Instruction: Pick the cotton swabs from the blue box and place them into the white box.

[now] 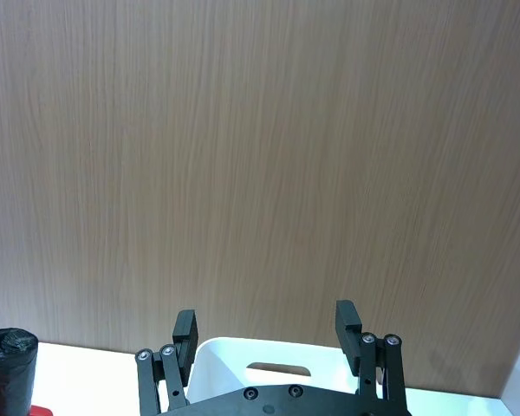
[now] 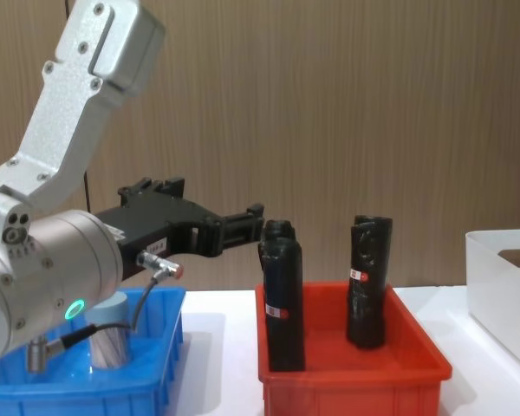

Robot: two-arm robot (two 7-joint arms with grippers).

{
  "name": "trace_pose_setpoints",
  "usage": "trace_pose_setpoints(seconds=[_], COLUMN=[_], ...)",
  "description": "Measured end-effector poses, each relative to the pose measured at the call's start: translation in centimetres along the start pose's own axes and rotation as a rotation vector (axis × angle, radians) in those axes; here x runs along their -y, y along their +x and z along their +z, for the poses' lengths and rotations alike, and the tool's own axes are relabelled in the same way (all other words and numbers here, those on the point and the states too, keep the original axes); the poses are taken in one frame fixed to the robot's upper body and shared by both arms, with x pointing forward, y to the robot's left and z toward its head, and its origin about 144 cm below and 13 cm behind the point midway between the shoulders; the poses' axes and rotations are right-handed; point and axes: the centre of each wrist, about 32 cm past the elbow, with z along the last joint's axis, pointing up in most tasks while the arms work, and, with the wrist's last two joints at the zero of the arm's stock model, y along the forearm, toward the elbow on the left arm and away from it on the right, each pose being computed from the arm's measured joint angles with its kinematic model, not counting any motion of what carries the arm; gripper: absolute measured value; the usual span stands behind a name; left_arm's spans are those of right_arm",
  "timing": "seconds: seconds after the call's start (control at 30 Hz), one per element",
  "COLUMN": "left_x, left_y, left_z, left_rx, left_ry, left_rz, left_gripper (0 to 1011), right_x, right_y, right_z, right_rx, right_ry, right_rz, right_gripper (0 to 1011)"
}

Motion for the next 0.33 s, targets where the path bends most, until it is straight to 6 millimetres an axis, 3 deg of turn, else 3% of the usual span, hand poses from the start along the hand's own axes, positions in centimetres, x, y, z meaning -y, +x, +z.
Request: trace_pose_setpoints(seconds=[0.33], left_x=[0.00], left_y=[0.00], left_z=[0.00], left_rx=[0.000], left_ry=[0.000], left_rz=[0.000], left_gripper=[1004], right_x=[-0.01], right_y=[0.01], right_z=[-0.01], right_rx=[0.000], right_ry=[-0.001], right_rz=[0.000], right_gripper=[1002])
